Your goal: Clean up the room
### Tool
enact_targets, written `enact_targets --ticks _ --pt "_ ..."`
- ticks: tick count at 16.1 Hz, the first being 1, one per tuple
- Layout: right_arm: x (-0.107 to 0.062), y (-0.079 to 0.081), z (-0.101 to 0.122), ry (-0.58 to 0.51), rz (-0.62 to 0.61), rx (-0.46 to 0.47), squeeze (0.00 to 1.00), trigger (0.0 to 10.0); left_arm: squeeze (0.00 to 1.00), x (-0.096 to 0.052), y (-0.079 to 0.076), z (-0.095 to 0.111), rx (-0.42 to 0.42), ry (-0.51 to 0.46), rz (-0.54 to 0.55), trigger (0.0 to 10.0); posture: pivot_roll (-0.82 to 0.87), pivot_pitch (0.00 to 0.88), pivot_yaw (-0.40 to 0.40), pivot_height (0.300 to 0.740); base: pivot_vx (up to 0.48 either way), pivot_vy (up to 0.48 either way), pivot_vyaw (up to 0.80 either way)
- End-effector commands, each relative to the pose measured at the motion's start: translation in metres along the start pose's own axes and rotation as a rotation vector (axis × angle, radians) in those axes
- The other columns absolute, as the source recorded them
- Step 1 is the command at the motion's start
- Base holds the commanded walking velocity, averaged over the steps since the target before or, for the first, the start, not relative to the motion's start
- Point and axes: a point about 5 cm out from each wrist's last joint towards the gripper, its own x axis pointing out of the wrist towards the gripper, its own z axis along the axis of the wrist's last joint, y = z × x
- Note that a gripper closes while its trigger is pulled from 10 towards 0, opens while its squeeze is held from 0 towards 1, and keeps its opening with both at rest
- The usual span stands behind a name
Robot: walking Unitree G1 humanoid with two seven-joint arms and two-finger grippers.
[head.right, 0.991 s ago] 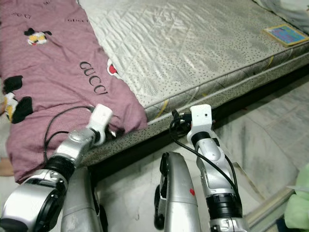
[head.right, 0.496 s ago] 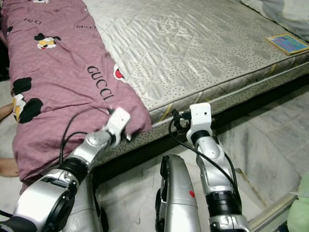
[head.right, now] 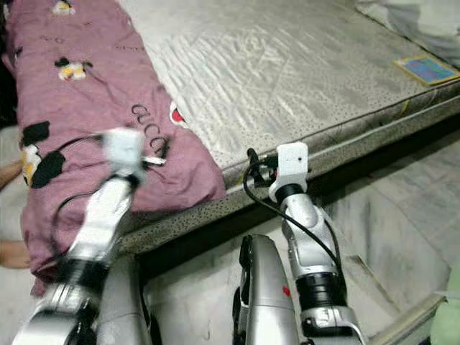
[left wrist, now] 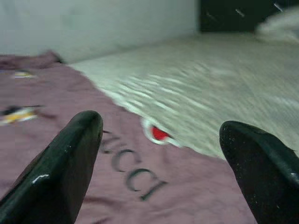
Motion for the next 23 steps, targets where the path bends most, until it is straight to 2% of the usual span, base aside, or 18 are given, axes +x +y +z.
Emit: enact_targets --ticks 1,3,5,8,10,23 --pt "0.004 0.000 0.007 -0.038 -0.017 0.024 0.00 10.0 0.00 -0.008 0.014 0.004 -0.032 -0.035 0.070 10.0 -0.02 0.000 0.008 0.506 0.000 0.000 0.00" --pt "0.009 0.007 0.010 -0.068 0.004 0.045 0.00 10.0 0.00 -0.022 0.022 0.001 -0.112 -0.069 0.111 10.0 -0.01 0.000 0.009 0.506 0.000 0.000 0.00" --pt "0.014 0.006 0.014 -0.095 0.001 0.052 0.00 10.0 0.00 -0.023 0.023 -0.001 -0.149 -0.028 0.134 10.0 0.00 0.000 0.004 0.506 0.000 0.000 0.00" --pt "0.020 0.010 0.018 -0.119 0.007 0.055 0.00 10.0 0.00 -0.021 0.023 -0.004 -0.138 -0.014 0.135 10.0 0.00 0.000 0.000 0.511 0.000 0.000 0.00" --pt "0.020 0.014 0.018 -0.126 0.021 0.054 0.00 10.0 0.00 -0.019 0.022 -0.002 -0.136 -0.016 0.125 10.0 0.00 0.000 0.002 0.536 0.000 0.000 0.00" --pt "0.023 0.013 0.018 -0.147 0.012 0.061 0.00 10.0 0.00 -0.010 0.014 -0.002 -0.129 0.008 0.100 10.0 -0.01 0.000 0.012 0.716 0.000 0.000 0.00"
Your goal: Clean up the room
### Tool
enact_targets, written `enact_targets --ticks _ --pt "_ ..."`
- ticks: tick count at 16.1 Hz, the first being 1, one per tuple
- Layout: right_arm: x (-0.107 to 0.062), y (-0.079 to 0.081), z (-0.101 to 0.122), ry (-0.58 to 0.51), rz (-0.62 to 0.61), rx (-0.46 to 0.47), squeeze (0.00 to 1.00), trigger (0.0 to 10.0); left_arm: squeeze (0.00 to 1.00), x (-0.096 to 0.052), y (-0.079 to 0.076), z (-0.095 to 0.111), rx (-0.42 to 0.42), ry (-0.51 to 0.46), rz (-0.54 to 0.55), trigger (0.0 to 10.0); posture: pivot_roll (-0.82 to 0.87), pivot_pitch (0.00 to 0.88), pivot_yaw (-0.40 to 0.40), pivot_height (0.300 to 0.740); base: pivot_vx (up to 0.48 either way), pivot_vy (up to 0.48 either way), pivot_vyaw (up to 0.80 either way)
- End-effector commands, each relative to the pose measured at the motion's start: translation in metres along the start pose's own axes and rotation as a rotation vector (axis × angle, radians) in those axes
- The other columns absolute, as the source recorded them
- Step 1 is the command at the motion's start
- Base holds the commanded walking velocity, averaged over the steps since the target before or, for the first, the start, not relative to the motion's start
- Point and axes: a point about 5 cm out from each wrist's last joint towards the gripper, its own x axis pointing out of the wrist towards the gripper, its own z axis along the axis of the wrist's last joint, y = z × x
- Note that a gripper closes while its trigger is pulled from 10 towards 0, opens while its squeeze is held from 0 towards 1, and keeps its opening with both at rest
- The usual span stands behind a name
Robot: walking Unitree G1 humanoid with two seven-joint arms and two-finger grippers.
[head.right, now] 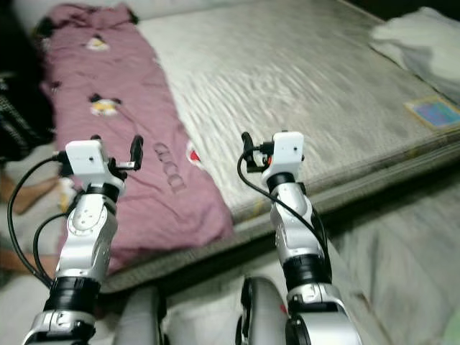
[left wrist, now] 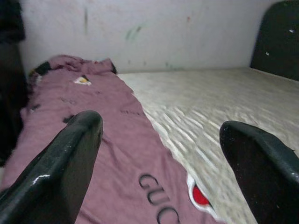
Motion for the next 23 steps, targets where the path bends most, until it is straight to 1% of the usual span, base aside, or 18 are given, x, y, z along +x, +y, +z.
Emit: enact_targets --ticks 1,2,8,12,23 --pt "0.0035 0.0015 0.0048 -0.021 0.008 0.003 0.00 10.0 0.00 0.0024 -0.0011 0.0027 0.013 -0.007 -0.009 10.0 -0.01 0.000 0.012 0.726 0.000 0.000 0.00" --pt "0.0037 0.0017 0.0045 -0.021 0.010 0.000 0.00 10.0 0.00 0.0029 -0.0017 0.0021 0.013 -0.005 -0.012 10.0 -0.01 0.000 0.013 0.740 0.000 0.000 0.00" --pt "0.0036 0.0011 0.0035 -0.017 0.019 -0.008 0.00 10.0 0.00 0.0037 -0.0045 -0.0002 0.012 0.004 -0.021 10.0 -0.01 0.000 0.010 0.740 0.000 0.000 0.00" --pt "0.0038 0.0040 0.0002 0.001 0.031 -0.011 0.00 10.0 0.00 0.0040 -0.0064 -0.0009 0.010 0.006 -0.026 10.0 -0.01 0.000 0.008 0.740 0.000 0.000 0.00" --pt "0.0038 0.0040 0.0002 0.001 0.031 -0.011 0.00 10.0 0.00 0.0040 -0.0064 -0.0009 0.010 0.006 -0.026 10.0 -0.01 0.000 0.008 0.740 0.000 0.000 0.00"
